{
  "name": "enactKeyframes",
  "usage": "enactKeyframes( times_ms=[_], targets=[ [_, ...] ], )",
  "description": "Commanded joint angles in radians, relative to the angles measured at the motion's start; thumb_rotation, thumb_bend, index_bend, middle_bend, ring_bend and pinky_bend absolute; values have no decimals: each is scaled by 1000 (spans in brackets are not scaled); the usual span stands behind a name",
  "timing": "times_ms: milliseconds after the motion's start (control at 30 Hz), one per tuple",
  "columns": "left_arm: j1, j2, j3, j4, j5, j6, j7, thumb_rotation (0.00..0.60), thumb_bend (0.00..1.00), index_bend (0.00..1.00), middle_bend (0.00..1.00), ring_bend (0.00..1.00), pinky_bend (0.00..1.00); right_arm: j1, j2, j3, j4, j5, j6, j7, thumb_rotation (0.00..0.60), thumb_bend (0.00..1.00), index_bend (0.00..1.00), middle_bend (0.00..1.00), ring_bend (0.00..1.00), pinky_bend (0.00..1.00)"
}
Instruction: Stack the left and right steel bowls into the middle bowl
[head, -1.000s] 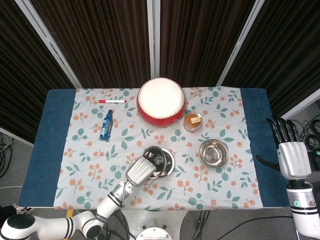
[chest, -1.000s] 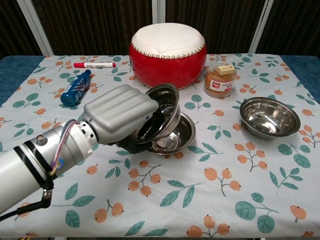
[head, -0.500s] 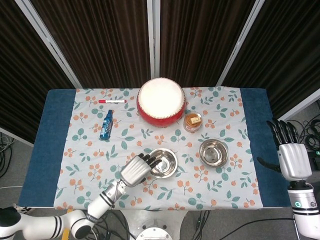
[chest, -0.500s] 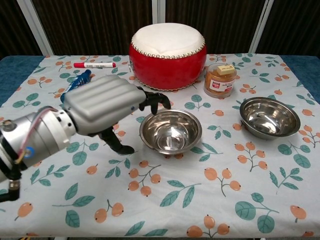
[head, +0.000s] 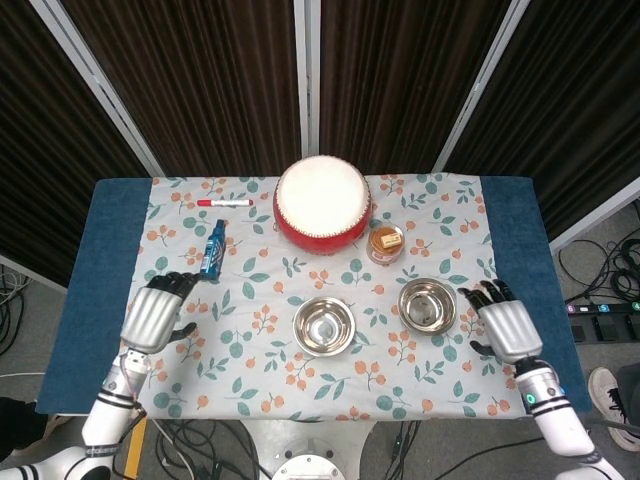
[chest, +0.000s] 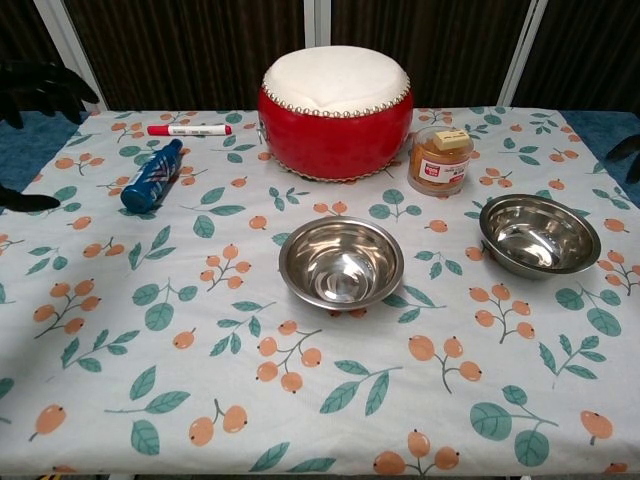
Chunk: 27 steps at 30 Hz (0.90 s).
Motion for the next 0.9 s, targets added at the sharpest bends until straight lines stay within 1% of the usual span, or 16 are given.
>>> enactKeyframes(
  times_ms=[33,100,300,433,500,633,733,833,900],
  targets=[
    [38,30,14,34,49,61,-59,600,2,299,402,320,384,49,-69,-1,45,43,-59,-60,600,76,208,294,141,153],
    [40,32,19,43,62,67,-65,600,0,303,402,320,384,63,-96,0,66,57,-78,-80,600,80,219,295,141,154],
    [52,36,17,67,57,71,-116,600,0,303,402,320,380,109,-168,4,126,98,-133,-119,600,84,234,297,141,158],
    [57,35,13,85,52,73,-138,600,2,303,402,320,375,135,-209,6,164,113,-158,-127,600,99,268,313,162,182],
    [59,36,12,92,48,72,-144,600,17,303,402,320,374,147,-229,6,185,121,-171,-129,600,108,286,320,175,196],
    [61,39,7,103,39,67,-152,600,86,303,402,320,372,171,-265,11,228,141,-201,-118,600,145,321,338,198,223],
    [62,40,4,108,35,64,-166,600,92,303,402,320,372,180,-286,12,250,138,-199,-110,600,206,400,391,255,287],
    [62,40,4,112,32,59,-177,600,92,303,402,320,378,186,-302,10,271,135,-192,-111,600,292,505,461,331,373],
    [62,42,3,111,31,55,-183,600,92,303,402,320,411,188,-306,9,275,136,-188,-110,600,322,569,506,381,428]
  ],
)
